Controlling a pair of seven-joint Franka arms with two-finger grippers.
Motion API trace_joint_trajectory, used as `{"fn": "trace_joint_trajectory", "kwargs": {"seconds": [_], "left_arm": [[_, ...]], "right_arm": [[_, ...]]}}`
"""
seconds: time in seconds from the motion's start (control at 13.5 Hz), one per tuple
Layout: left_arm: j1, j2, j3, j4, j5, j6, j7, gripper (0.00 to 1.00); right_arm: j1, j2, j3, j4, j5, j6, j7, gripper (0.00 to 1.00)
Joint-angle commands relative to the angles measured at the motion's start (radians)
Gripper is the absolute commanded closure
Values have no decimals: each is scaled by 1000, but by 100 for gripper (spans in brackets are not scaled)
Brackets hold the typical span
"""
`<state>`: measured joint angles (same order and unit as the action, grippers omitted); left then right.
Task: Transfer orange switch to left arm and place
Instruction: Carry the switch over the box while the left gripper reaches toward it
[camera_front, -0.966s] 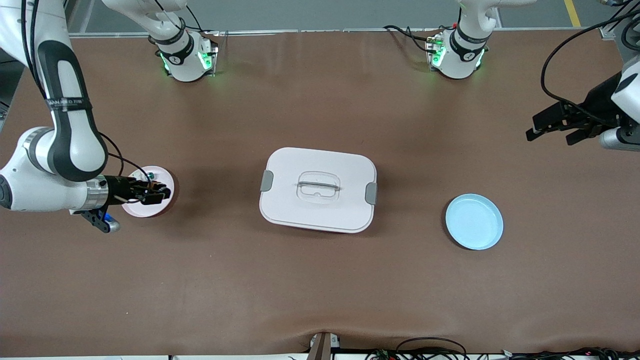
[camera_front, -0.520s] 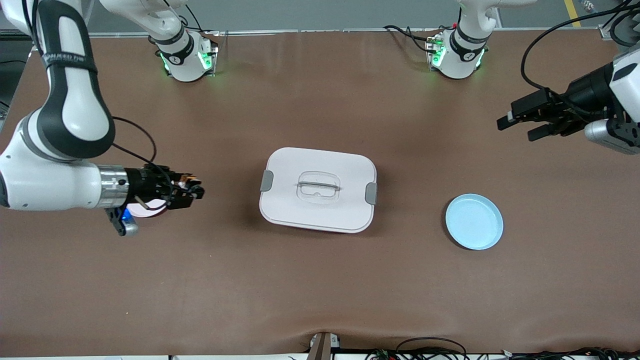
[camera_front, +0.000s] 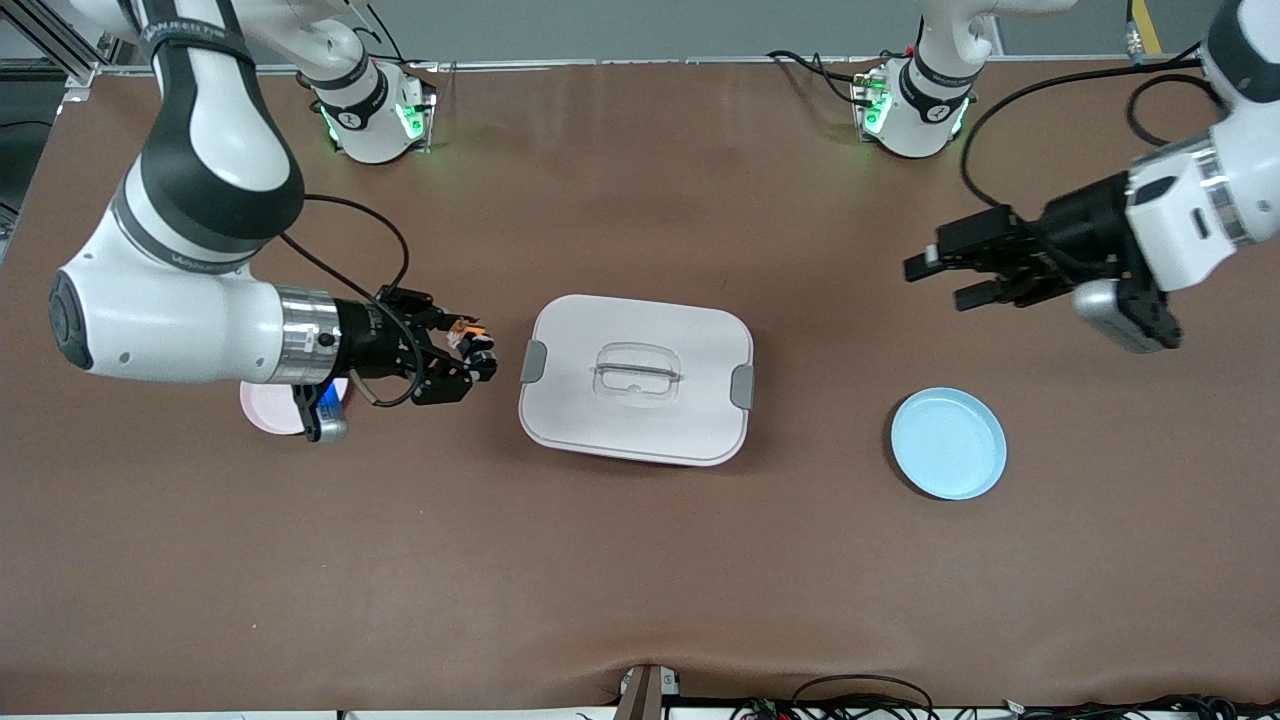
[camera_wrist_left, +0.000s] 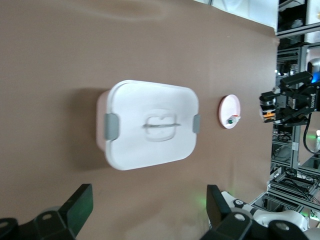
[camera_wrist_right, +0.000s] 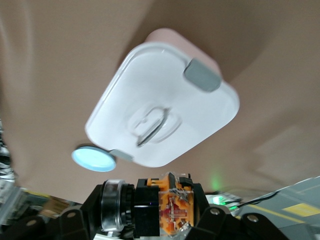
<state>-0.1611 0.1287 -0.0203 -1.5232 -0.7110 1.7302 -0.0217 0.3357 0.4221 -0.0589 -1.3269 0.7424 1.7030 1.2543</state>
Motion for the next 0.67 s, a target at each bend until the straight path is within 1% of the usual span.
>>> {"fn": "trace_joint_trajectory", "kwargs": {"seconds": [0.0,0.15,0.22,0.45,0.52,0.59], "left_arm": [[-32,58,-1,14,-100,69,5,0],[-83,92,-1,14,-125,147,6,0],[-106,107,-3,14,-128,184,6,0],[-167,152,-6,12,-194,296,8,0],[-184,164,-6,14,-202,328,8,0],[-192,173,-6,14,-202,351,8,0]], "right_arm": [[69,18,-9,49,23,97,144,100],[124,41,-9,78,23,182,238,100],[140,58,-9,104,23,197,278,100],[177,134,-9,228,23,222,401,100],[186,151,-9,254,23,253,428,100],[196,156,-9,256,23,292,444,100]]}}
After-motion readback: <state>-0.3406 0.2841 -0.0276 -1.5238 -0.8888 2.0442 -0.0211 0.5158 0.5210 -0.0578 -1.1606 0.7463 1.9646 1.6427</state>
